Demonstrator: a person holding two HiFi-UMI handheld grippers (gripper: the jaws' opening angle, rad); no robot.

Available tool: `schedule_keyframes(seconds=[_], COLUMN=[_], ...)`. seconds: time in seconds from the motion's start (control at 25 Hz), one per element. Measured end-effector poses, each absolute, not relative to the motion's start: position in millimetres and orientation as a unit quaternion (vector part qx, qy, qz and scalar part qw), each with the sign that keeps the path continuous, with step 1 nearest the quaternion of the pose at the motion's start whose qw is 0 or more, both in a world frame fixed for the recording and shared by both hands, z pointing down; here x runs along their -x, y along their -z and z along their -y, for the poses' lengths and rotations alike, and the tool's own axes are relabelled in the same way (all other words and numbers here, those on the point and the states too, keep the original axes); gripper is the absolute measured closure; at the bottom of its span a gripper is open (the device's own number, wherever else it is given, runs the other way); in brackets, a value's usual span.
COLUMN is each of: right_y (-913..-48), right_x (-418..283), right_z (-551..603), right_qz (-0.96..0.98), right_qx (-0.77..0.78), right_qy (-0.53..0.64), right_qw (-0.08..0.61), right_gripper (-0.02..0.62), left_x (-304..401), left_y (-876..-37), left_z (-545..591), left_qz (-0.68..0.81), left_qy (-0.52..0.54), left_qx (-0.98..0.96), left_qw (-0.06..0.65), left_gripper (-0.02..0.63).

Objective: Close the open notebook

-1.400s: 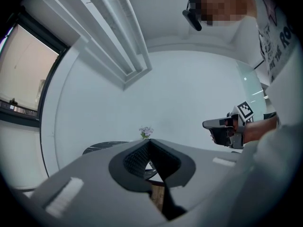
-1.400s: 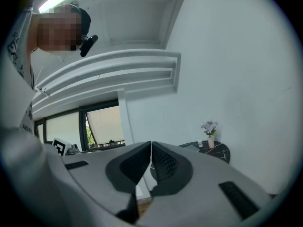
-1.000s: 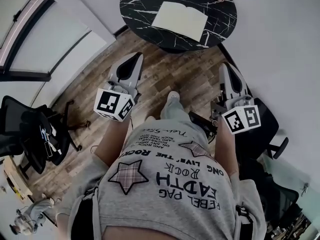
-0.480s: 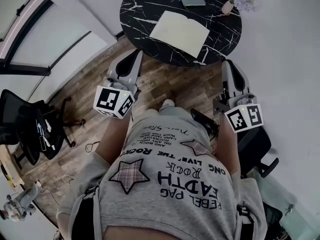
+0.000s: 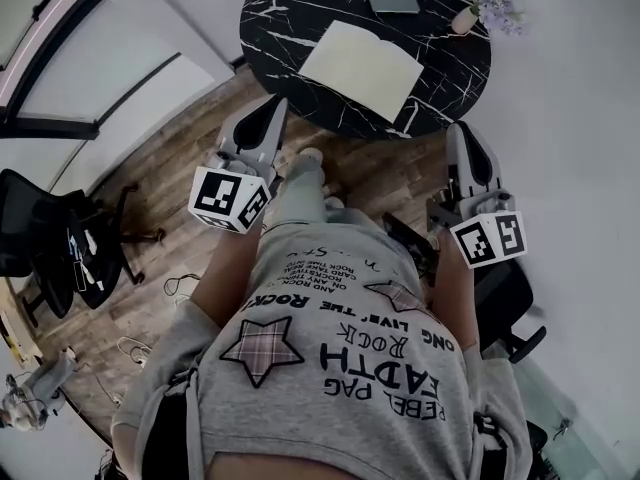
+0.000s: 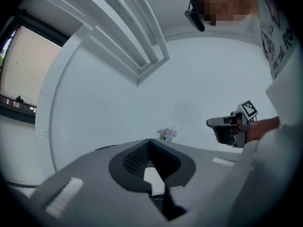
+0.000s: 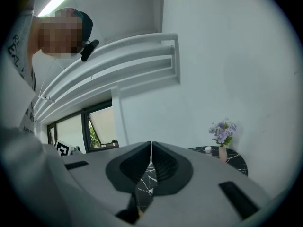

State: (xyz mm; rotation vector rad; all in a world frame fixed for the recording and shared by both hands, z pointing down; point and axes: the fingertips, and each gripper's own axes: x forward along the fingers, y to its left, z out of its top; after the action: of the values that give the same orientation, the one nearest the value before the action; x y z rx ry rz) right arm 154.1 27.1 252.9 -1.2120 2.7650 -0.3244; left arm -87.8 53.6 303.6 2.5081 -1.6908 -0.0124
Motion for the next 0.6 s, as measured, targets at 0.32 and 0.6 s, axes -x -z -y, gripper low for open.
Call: schedule_keyframes(seconds=[0.32, 0.6], right_y=[-256, -245], right_x=[-162, -146], right_z=[12, 57], right_qz=[-0.898, -0.891], right_qx=[0.422, 0.44], right_qy=[0.109, 0.094], right_qw=[0.061, 0.065], right_gripper=[0.581, 0.581], left_x=[82, 92], left_y=[-308, -298], left_z=[-4, 57], left_qz=[0.536, 0.515], left_qy=[0.0, 0.011], left_qx=[-0.842, -0.856], left_qw=[0.058, 0.056], left_gripper=[0.597, 0.597])
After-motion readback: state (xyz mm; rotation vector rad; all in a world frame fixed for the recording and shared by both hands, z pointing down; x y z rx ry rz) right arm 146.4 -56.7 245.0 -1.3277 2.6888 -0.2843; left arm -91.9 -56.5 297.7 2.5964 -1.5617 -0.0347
